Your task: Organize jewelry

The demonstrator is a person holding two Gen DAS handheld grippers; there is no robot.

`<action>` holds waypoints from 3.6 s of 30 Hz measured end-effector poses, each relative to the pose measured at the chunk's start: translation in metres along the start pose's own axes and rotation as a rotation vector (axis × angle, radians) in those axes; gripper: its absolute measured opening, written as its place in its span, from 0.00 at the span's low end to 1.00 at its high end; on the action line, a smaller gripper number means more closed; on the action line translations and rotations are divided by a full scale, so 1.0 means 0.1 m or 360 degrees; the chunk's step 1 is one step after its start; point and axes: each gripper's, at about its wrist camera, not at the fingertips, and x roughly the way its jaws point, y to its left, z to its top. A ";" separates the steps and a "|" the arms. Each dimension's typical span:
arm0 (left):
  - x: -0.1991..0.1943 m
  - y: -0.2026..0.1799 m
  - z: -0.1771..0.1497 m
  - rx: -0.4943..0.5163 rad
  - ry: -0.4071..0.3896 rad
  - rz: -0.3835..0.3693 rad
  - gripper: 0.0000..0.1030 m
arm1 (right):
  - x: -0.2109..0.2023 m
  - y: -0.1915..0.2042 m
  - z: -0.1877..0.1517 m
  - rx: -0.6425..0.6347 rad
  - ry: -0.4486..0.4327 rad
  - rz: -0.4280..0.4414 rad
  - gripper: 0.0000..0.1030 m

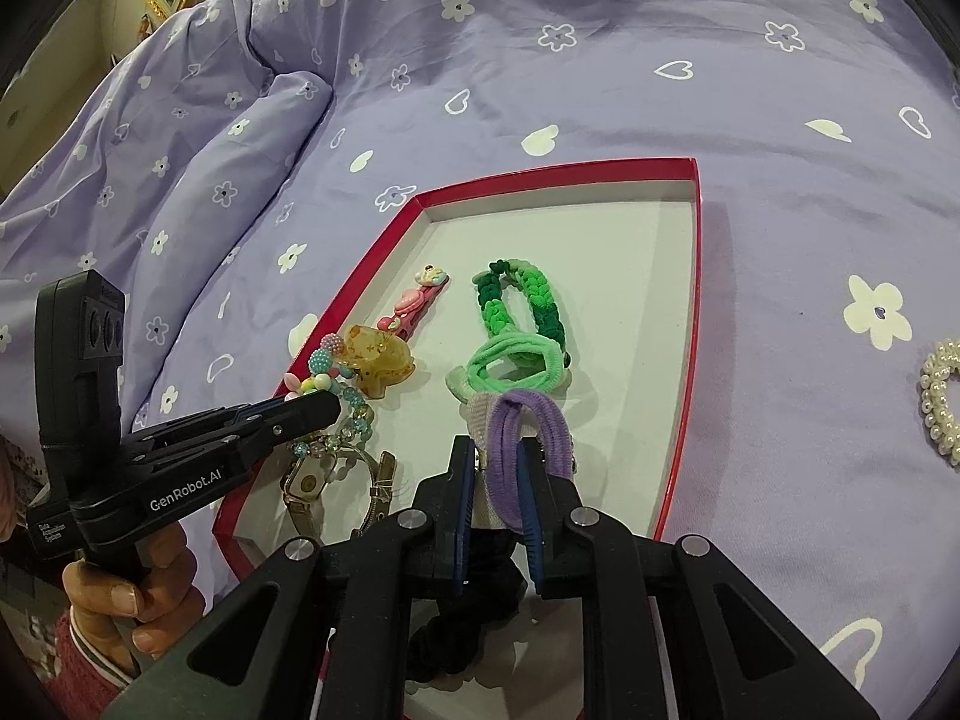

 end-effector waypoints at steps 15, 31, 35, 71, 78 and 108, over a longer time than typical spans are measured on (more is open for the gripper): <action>-0.01 -0.01 -0.01 0.0005 -0.0002 0.0019 0.13 | -0.01 0.03 0.00 -0.0005 -0.0016 -0.0007 0.23; -0.05 0.00 -0.04 0.0009 -0.0009 0.0018 0.26 | -0.06 0.06 0.00 -0.0020 -0.0040 0.0008 0.29; -0.09 -0.02 -0.05 0.0013 -0.0019 0.0019 0.33 | -0.10 0.06 -0.01 -0.0020 -0.0061 0.0008 0.37; -1.04 -0.09 -0.67 -0.0158 -0.0262 0.0103 0.88 | -0.95 0.06 -0.61 0.0153 -0.0397 0.0152 0.84; -1.15 -0.17 -0.84 -0.0064 -0.0338 0.0160 0.92 | -1.05 0.10 -0.77 0.0138 -0.0447 0.0106 0.85; -1.34 -0.36 -1.15 0.0130 -0.0559 0.0479 1.00 | -1.25 0.41 -1.08 -0.0214 -0.0525 -0.0223 1.00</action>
